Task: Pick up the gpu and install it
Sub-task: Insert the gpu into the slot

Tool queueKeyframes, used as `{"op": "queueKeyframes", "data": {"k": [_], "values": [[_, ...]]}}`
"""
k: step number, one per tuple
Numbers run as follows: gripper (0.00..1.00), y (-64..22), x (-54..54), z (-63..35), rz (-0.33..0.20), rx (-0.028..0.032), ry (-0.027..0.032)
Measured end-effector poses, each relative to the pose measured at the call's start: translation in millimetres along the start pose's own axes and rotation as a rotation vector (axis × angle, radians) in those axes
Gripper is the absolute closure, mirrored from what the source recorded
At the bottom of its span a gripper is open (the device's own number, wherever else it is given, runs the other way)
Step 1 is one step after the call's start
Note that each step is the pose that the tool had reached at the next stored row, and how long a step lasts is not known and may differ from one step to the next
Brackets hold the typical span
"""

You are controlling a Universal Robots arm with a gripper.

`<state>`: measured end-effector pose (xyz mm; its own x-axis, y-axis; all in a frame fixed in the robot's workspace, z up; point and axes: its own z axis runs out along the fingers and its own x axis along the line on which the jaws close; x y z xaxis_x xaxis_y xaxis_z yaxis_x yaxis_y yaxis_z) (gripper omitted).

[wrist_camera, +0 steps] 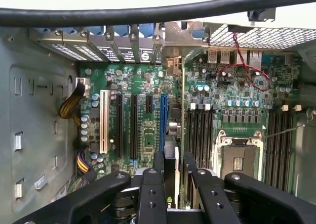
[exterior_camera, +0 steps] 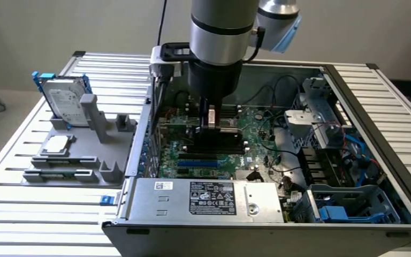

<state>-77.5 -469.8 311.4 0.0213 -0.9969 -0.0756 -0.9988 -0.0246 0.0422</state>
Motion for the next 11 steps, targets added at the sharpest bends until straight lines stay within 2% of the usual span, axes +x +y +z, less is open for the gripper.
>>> {"op": "queueKeyframes", "data": {"k": [11], "values": [[0.74,1.3,2.6,4.7,0.002,0.0001,0.0013]]}}
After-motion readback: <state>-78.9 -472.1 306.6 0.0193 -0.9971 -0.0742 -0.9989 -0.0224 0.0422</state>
